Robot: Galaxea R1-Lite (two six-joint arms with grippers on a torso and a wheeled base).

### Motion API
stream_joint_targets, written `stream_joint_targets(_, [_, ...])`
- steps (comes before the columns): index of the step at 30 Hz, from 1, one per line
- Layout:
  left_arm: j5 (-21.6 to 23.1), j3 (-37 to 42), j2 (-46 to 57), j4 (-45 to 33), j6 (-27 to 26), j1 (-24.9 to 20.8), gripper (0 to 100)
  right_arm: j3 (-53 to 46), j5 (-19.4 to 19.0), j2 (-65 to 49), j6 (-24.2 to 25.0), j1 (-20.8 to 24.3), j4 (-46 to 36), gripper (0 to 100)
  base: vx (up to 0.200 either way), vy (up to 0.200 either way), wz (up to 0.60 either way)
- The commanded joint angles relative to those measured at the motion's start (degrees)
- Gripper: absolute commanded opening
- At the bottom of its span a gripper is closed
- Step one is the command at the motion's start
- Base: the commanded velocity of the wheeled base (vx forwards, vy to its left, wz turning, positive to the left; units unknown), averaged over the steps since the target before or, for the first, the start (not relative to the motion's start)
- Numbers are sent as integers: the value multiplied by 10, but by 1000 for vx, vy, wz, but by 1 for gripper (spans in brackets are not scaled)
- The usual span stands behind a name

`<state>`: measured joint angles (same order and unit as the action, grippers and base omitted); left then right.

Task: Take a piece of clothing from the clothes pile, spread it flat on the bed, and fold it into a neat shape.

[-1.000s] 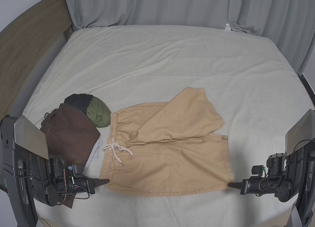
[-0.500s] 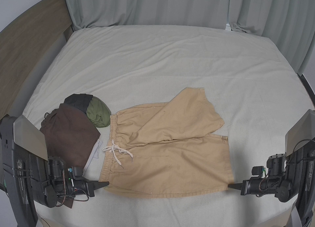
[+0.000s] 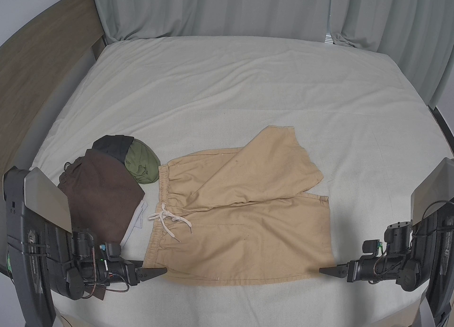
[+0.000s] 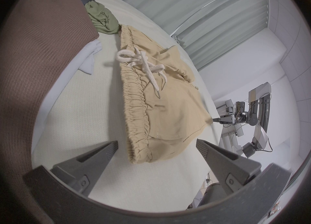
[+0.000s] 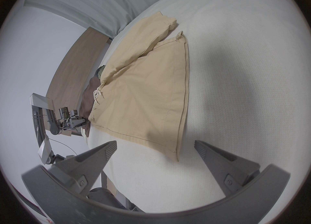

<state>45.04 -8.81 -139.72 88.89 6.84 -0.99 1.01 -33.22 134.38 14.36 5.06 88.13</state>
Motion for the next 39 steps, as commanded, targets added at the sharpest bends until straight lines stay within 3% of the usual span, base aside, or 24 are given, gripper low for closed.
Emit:
stream_joint_targets(1, [0, -1, -13, 1, -1, -3, 100, -10, -4, 2, 0, -2, 1, 100, 0, 0, 0])
stream_joint_targets(11, [0, -23, -14, 1, 4, -2, 100, -9, -4, 1, 0, -3, 1, 100, 0, 0, 0])
stream_joint_targets(12, [-1, -23, -13, 1, 4, -1, 0, -9, -4, 1, 0, -3, 1, 100, 0, 0, 0])
stream_joint_targets(35, [1, -15, -11, 1, -1, 4, 0, 19, -13, 28, 0, 5, 2, 100, 0, 0, 0])
stream_joint_targets(36, [1, -15, -11, 1, -1, 4, 0, 20, -13, 28, 0, 5, 2, 0, 0, 0, 0])
stream_joint_targets(39, [1, -16, -11, 1, -1, 4, 0, 25, -13, 36, 0, 6, 3, 0, 0, 0, 0])
